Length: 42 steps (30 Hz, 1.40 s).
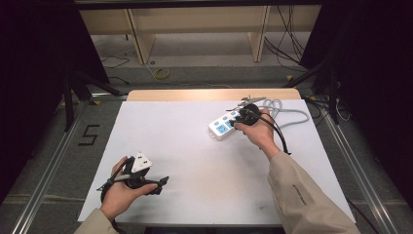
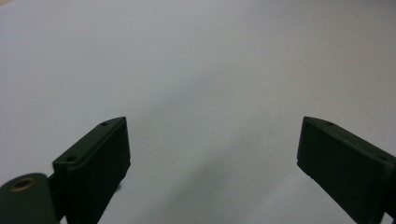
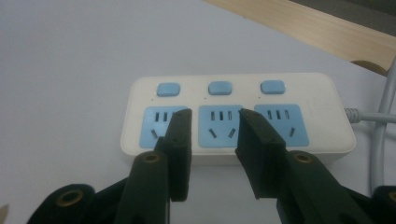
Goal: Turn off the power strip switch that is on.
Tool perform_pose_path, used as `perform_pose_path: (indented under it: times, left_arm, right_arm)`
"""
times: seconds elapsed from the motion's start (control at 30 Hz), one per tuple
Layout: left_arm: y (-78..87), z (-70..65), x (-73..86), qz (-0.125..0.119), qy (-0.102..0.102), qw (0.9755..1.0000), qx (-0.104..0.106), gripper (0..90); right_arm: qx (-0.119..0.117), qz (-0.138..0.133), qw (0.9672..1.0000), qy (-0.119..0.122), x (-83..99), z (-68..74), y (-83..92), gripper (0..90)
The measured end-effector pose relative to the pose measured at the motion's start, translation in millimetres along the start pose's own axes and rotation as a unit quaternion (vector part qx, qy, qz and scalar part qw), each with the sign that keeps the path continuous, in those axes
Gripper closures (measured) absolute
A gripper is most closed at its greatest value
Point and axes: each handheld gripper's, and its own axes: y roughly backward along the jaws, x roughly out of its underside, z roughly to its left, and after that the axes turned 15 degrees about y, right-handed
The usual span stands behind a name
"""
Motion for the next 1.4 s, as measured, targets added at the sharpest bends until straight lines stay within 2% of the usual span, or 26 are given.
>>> perform_pose_path:
  times: [0.33,1.0,1.4]
  left_arm:
    - [-0.1,0.1,0.1,0.000,0.001,1.0000,-0.001,9.3]
    - [0.2,0.4,0.8,-0.001,0.003,1.0000,-0.004,9.3]
    - [0.2,0.6,0.9,-0.001,0.004,1.0000,-0.005,9.3]
  right_arm:
    - [-0.001,-0.011,0.9999,-0.007,8.6,3.5,11.8,59.3]
    - [-0.010,-0.029,0.9995,-0.009,23.8,10.9,40.3,54.8]
    - [-0.017,-0.035,0.9991,-0.013,41.0,13.8,61.9,51.4]
